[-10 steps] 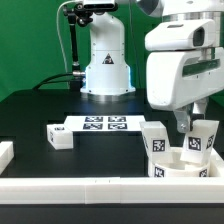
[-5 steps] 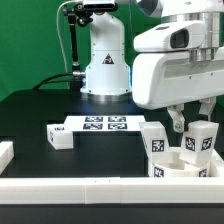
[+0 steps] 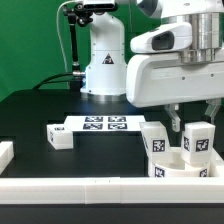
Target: Assemble stool
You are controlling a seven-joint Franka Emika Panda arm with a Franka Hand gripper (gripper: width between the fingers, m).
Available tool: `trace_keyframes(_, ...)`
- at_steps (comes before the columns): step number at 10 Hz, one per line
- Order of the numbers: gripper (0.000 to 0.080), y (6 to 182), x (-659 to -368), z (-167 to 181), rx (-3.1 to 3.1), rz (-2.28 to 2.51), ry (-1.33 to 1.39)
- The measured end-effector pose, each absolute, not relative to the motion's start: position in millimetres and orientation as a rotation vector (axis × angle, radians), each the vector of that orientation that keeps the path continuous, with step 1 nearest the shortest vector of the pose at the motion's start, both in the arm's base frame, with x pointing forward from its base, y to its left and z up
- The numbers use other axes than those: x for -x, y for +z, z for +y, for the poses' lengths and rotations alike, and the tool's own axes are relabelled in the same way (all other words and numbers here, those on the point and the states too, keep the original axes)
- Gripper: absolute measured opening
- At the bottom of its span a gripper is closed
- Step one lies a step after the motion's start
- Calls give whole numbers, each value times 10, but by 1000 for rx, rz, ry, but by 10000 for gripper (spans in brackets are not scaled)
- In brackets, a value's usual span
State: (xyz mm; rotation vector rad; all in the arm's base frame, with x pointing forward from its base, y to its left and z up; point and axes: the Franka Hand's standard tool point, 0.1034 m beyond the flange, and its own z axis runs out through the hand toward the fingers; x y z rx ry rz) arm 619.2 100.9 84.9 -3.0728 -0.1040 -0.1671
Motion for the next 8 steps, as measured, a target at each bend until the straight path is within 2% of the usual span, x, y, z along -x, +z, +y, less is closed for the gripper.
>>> trace_keyframes(8,334,841,-6185,1116,2836,936,-101)
